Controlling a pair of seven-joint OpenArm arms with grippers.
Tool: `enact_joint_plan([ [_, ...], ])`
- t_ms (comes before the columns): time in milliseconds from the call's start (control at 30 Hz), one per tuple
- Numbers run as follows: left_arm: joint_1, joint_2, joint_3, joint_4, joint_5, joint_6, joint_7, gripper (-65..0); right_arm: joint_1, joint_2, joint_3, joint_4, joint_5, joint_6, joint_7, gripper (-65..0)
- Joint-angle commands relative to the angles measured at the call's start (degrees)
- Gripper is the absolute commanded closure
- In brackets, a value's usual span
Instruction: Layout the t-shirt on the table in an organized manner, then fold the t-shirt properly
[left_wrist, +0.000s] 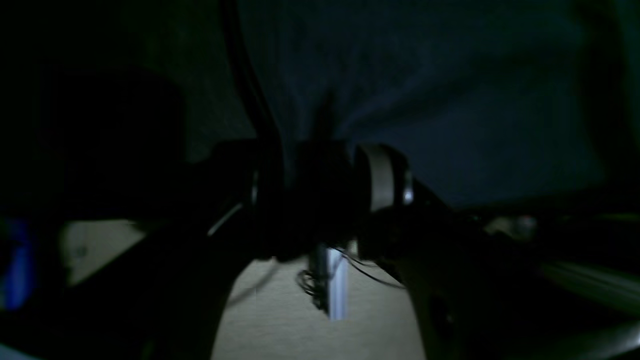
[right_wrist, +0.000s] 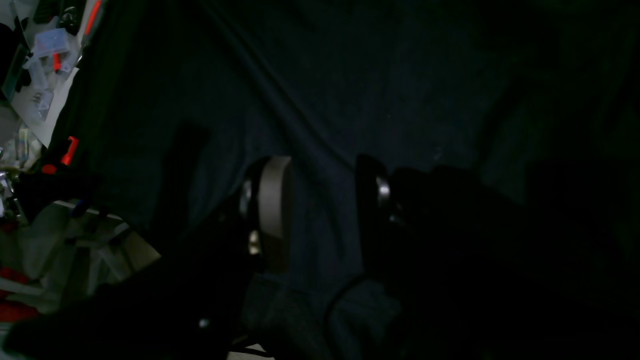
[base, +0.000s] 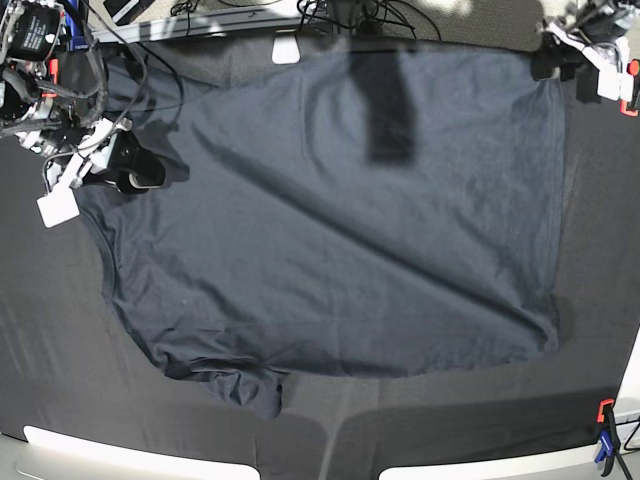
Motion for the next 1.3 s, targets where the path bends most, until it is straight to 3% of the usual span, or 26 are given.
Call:
enact_joint_plan([
  [0, 0.33, -0.68, -0.33, 0.63, 0.59, 1.97, -2.43, -21.6, 0.28, 0.96, 0.48, 1.11, 1.42, 0.73, 0.92, -20.6],
  [500, 0.37, -0.68, 0.0, 0.59, -2.14, 1.64, -0.46, -21.5, 0.31, 0.96, 0.48, 1.11, 1.44, 0.73, 0.92, -20.6],
  [700, -0.7, -0.7, 4.35, -2.97, 1.38, 2.91, -0.52, -21.5, 0.28, 0.96, 0.48, 1.11, 1.42, 0.73, 0.9, -20.6],
  [967, -2.67, -0.7, 5.6, -7.58, 0.79, 2.93, -0.83, -21.5, 0.28, 0.96, 0.48, 1.11, 1.4, 0.73, 0.9, -20.6],
  [1167, -2.19, -0.72, 5.6, -7.48, -5.49, -4.13, 6.73, -21.5, 0.31, 0.96, 0.48, 1.11, 1.42, 0.73, 0.9, -20.6],
  [1267, -1.68, -0.7, 5.57, -7.48, -7.43, -4.66, 6.73, -21.5, 0.31, 0.96, 0.48, 1.11, 1.42, 0.73, 0.92, -20.6],
])
